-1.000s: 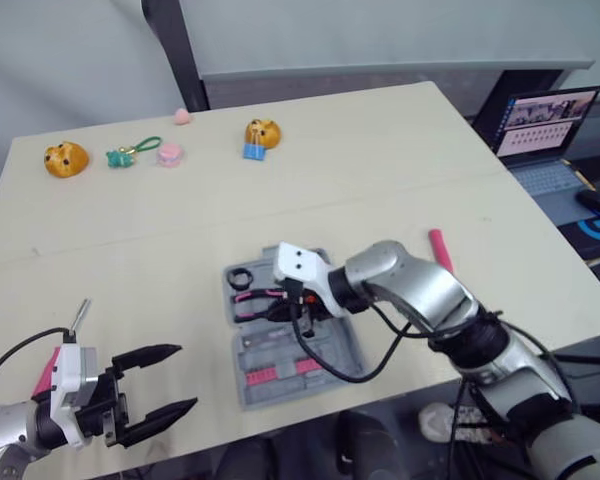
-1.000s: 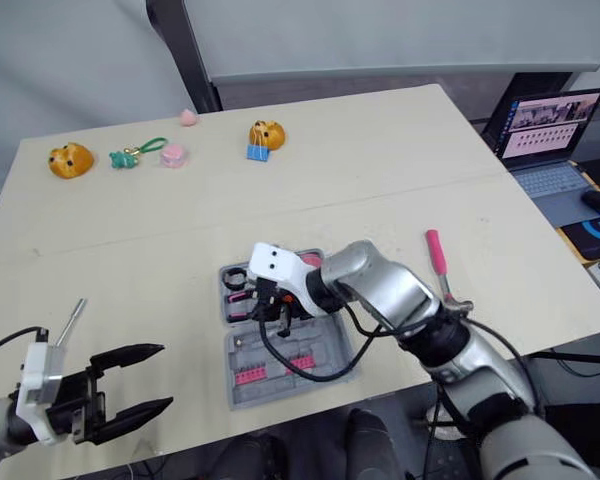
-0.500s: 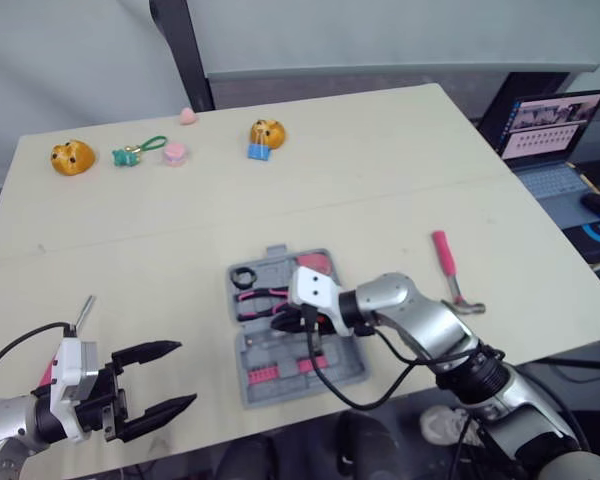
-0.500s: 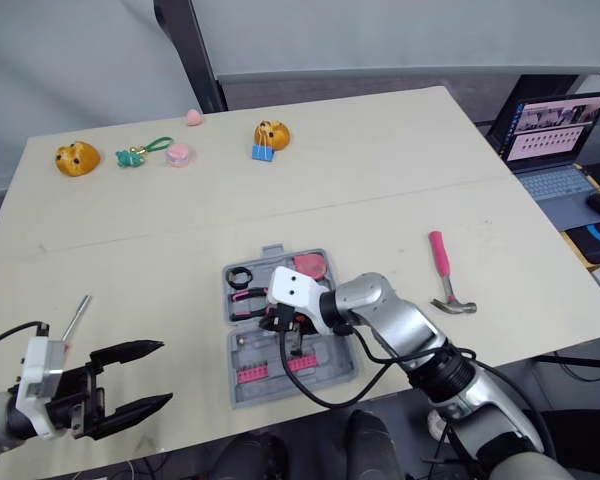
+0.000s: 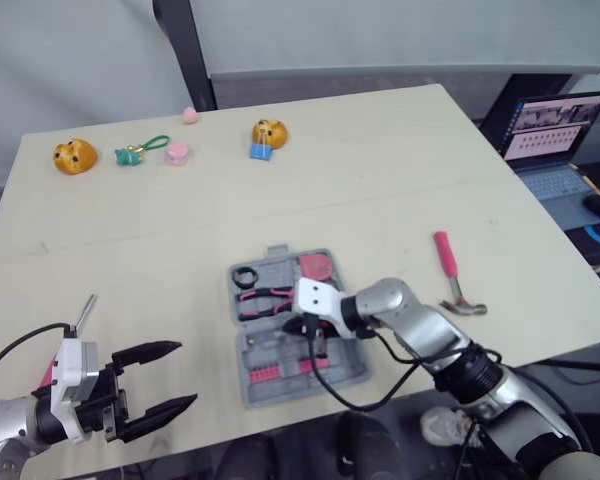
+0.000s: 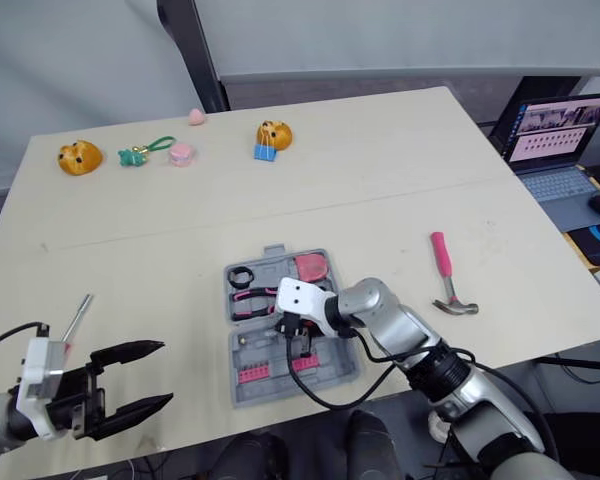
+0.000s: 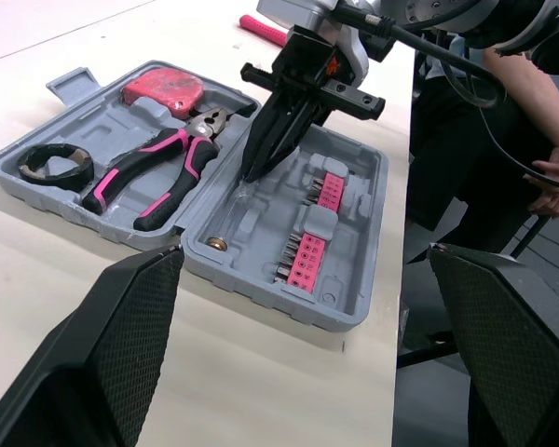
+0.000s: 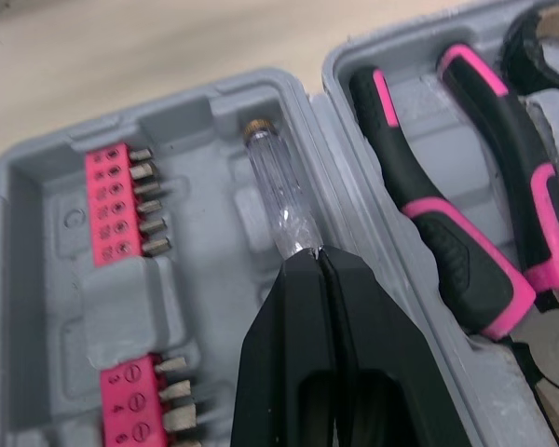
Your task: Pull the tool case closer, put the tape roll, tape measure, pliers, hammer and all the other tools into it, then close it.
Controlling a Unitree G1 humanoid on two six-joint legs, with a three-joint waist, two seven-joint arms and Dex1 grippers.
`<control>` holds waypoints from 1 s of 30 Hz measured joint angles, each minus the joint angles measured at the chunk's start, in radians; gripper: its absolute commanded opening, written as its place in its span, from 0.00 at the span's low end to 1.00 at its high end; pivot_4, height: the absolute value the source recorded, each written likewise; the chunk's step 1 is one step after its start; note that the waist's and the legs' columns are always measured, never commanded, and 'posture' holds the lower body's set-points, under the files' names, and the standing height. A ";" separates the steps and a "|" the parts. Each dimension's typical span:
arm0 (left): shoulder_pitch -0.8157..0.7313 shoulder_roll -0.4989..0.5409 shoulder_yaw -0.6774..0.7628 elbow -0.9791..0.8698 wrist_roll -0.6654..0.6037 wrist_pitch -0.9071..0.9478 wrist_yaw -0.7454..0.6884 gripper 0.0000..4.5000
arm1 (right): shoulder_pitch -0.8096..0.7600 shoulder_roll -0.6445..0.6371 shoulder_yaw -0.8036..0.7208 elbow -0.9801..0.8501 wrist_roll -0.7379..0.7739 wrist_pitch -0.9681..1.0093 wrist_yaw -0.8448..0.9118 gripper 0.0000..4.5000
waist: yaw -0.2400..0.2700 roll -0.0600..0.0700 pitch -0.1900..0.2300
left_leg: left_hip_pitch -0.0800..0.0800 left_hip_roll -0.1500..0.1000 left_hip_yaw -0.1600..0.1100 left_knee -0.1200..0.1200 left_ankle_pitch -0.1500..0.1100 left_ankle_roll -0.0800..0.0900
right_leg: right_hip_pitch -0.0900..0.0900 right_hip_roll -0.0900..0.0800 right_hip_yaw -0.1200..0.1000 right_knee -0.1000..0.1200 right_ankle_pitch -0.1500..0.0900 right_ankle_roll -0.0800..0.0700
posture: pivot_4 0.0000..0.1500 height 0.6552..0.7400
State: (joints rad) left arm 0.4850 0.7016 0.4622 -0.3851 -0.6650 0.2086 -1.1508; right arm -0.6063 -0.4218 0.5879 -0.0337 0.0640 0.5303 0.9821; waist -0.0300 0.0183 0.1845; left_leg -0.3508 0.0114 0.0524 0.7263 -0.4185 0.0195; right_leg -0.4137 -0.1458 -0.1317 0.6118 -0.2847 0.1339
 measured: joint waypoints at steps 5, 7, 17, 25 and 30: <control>0.000 0.000 0.000 -0.001 0.000 0.000 0.002 1.00 | -0.003 0.000 0.000 0.005 -0.023 -0.011 0.013 0.02 | 0.000 0.000 0.000 | 0.000 0.000 0.000 0.000 0.000 0.000 | 0.000 0.000 0.000 0.000 0.000 0.000 | 1.00 0.71; 0.000 0.000 -0.001 -0.002 0.000 0.000 0.004 1.00 | -0.007 0.000 0.003 0.006 -0.031 -0.011 0.018 0.02 | 0.000 0.000 0.000 | 0.000 0.000 0.000 0.000 0.000 0.000 | 0.000 0.000 0.000 0.000 0.000 0.000 | 1.00 0.71; -0.001 -0.008 -0.009 -0.010 0.000 0.000 0.016 1.00 | -0.019 0.000 0.041 0.007 -0.101 -0.042 0.023 0.02 | 0.000 0.000 0.000 | 0.006 0.002 0.000 0.001 0.000 0.000 | 0.006 0.000 0.001 0.000 0.000 0.000 | 1.00 0.71; 0.001 -0.014 -0.009 -0.033 0.000 0.003 0.025 1.00 | -0.012 0.009 0.053 0.013 -0.126 -0.034 0.021 0.02 | 0.001 -0.001 -0.001 | 0.015 0.003 0.000 0.000 0.000 0.000 | 0.013 -0.002 0.002 0.001 0.000 -0.001 | 1.00 0.71; 0.004 -0.014 -0.009 -0.033 0.000 0.008 0.026 1.00 | -0.008 0.018 0.049 0.021 -0.126 -0.029 0.017 0.02 | 0.000 -0.003 -0.003 | 0.016 0.004 0.000 -0.001 0.000 0.000 | 0.014 -0.002 0.002 0.001 0.000 -0.001 | 1.00 0.71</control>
State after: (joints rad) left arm 0.4894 0.6874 0.4528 -0.4181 -0.6650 0.2171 -1.1251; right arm -0.6139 -0.4039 0.6369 -0.0126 -0.0625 0.5016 0.9991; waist -0.0298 0.0156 0.1818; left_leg -0.3351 0.0151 0.0524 0.7258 -0.4188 0.0194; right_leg -0.4001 -0.1478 -0.1293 0.6125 -0.2850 0.1326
